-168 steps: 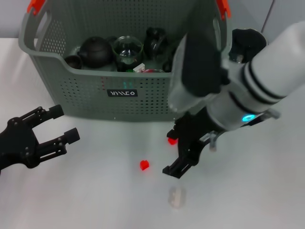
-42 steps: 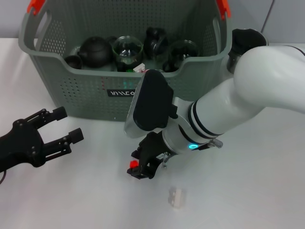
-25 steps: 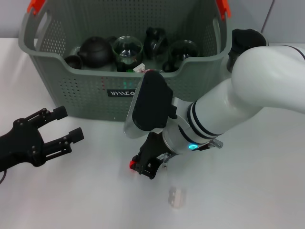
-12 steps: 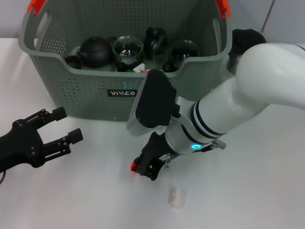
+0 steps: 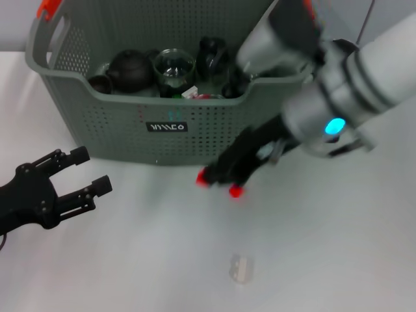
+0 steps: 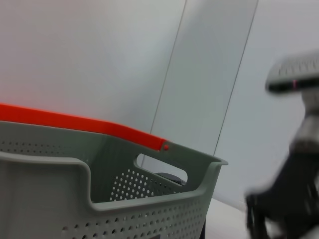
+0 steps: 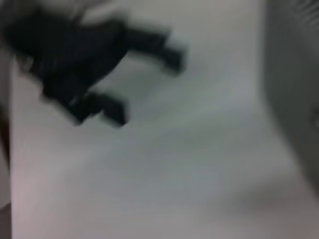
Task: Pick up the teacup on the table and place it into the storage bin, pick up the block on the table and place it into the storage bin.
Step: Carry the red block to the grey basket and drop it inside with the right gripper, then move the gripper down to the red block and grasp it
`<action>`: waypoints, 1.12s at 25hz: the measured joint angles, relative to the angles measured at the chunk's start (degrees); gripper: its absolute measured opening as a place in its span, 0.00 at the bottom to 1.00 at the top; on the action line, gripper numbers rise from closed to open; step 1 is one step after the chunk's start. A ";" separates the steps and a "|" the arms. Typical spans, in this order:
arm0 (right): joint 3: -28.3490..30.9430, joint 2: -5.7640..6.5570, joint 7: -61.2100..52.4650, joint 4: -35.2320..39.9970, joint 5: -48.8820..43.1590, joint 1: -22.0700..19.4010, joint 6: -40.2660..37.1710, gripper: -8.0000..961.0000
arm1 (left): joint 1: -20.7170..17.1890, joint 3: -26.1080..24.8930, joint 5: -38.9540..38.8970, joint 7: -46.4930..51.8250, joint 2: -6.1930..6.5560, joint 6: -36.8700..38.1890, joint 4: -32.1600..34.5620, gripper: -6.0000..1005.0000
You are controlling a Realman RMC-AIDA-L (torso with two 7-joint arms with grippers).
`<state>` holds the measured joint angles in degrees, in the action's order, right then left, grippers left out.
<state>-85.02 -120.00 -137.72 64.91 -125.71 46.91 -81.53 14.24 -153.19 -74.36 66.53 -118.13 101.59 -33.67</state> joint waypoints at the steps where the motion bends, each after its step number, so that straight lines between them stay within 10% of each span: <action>1: 2.20 0.00 -1.32 3.47 -1.65 -0.53 -1.47 0.13 | 0.00 0.00 0.00 0.00 0.00 -0.02 0.00 0.82; 10: 13.76 -0.14 -3.72 17.18 -0.80 0.07 -3.48 0.16 | 0.57 0.00 0.00 0.14 0.08 0.28 0.00 0.82; 21: 13.52 -0.11 -7.31 -3.35 -15.45 11.70 14.97 0.21 | 0.58 0.16 0.00 0.17 0.03 0.04 0.00 0.82; 28: 13.35 -0.18 -7.13 -3.22 -17.14 12.82 13.69 0.31 | 0.19 0.05 0.10 0.07 0.00 -0.07 0.00 0.82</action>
<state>-71.67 -120.18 -144.85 61.69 -142.85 59.73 -67.84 14.43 -153.15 -74.27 66.60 -118.13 101.52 -33.66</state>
